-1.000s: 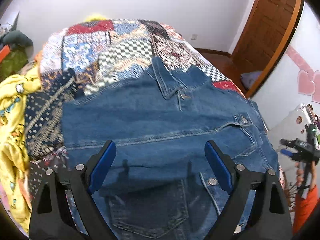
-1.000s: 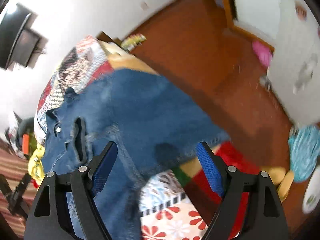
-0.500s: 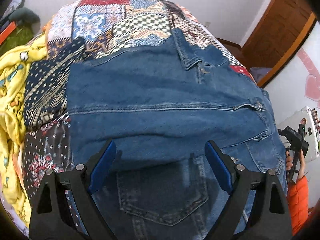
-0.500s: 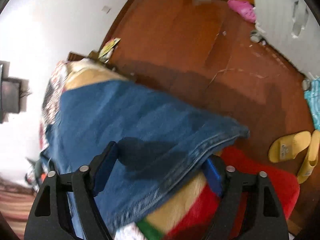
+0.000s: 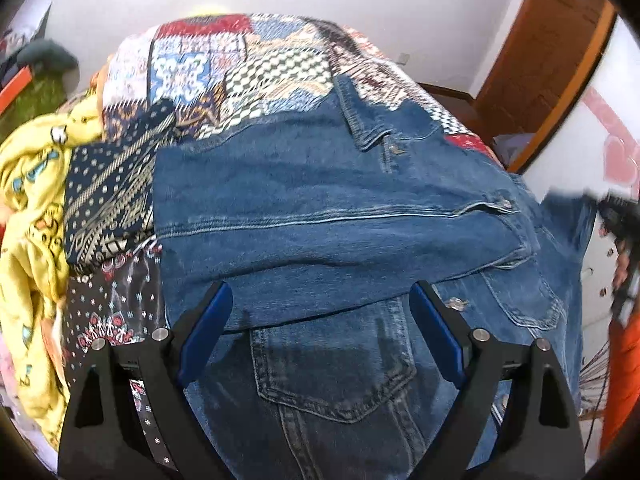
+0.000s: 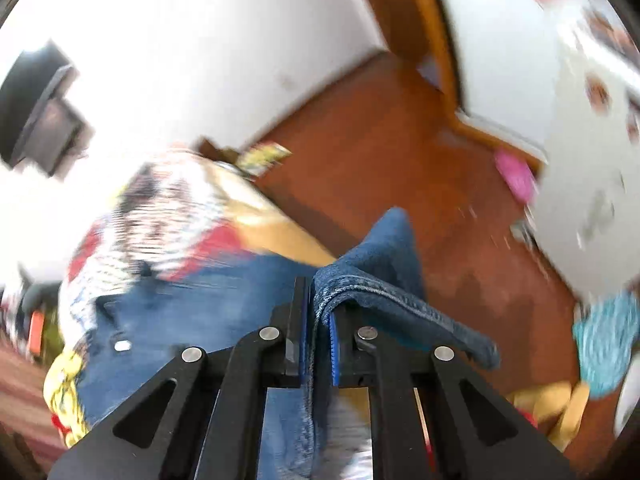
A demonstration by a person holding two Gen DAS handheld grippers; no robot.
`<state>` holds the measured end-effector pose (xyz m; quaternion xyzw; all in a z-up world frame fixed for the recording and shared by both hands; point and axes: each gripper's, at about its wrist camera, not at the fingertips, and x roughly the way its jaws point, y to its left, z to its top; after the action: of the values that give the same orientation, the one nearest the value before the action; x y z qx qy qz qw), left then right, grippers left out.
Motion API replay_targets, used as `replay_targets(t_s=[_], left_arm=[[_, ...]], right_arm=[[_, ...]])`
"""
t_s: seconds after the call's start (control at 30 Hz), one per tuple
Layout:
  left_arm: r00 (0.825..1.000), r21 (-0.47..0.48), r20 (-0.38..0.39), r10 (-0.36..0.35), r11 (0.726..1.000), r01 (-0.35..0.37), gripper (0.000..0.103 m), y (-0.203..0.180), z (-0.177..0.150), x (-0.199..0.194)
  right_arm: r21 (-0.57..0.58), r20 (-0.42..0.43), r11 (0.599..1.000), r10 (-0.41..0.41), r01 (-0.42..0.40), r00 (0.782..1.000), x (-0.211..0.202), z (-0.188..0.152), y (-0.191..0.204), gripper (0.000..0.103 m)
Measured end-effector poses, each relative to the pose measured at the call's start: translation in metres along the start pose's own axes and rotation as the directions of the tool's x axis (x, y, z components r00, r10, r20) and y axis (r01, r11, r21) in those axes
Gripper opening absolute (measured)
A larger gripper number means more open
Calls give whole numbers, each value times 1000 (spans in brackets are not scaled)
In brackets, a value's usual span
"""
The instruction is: Fold large clothes
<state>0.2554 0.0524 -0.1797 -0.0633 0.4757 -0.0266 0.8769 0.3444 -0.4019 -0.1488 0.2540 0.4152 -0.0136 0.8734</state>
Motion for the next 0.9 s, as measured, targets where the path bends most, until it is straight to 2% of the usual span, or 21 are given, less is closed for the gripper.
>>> replay_targets(t_s=[0.1, 0.2, 0.27, 0.33, 0.37, 0.43, 0.47, 0.57, 0.67, 0.73, 0.8, 0.87, 0.9], left_arm=[[999, 31, 29, -16, 999, 16, 90, -8, 1, -10], [999, 54, 47, -25, 998, 22, 90, -14, 1, -17], [998, 64, 53, -35, 997, 32, 90, -18, 1, -21], [998, 65, 48, -45, 997, 42, 90, -20, 0, -22], [998, 66, 42, -50, 997, 47, 90, -21, -1, -21], [998, 68, 29, -63, 996, 61, 90, -25, -2, -20], [997, 71, 23, -72, 995, 70, 90, -27, -2, -19], [996, 86, 8, -93, 992, 92, 90, -37, -2, -16], [993, 109, -12, -114, 987, 115, 90, -54, 6, -10], [991, 137, -20, -131, 982, 133, 90, -69, 15, -7], [989, 179, -26, -144, 973, 147, 90, -90, 27, -3], [987, 222, -28, -160, 962, 162, 90, -113, 40, 2], [985, 245, -30, -168, 954, 170, 90, -127, 47, 5]], right_arm=[[-159, 54, 983, 100, -91, 994, -34, 5, 61, 8], [-314, 33, 929, 218, -197, 975, -53, -12, 111, 8], [-419, -38, 871, 267, -258, 963, -52, -34, 140, 8], [-488, -136, 816, 281, -311, 950, -40, -59, 158, 8], [-516, -193, 793, 260, -323, 946, -29, -73, 164, 8], [-540, -278, 775, 202, -327, 939, -6, -93, 166, 8], [-542, -324, 774, 166, -327, 931, 6, -106, 163, 8], [-528, -392, 783, 117, -327, 912, 19, -124, 148, 8], [-513, -400, 796, 110, -321, 910, 12, -125, 130, 8], [-501, -369, 811, 115, -302, 922, 0, -115, 114, 11], [-481, -326, 833, 120, -274, 938, -13, -106, 101, 18], [-459, -259, 863, 95, -209, 961, -25, -92, 81, 38], [-454, -233, 872, 82, -183, 969, -32, -88, 80, 41]])
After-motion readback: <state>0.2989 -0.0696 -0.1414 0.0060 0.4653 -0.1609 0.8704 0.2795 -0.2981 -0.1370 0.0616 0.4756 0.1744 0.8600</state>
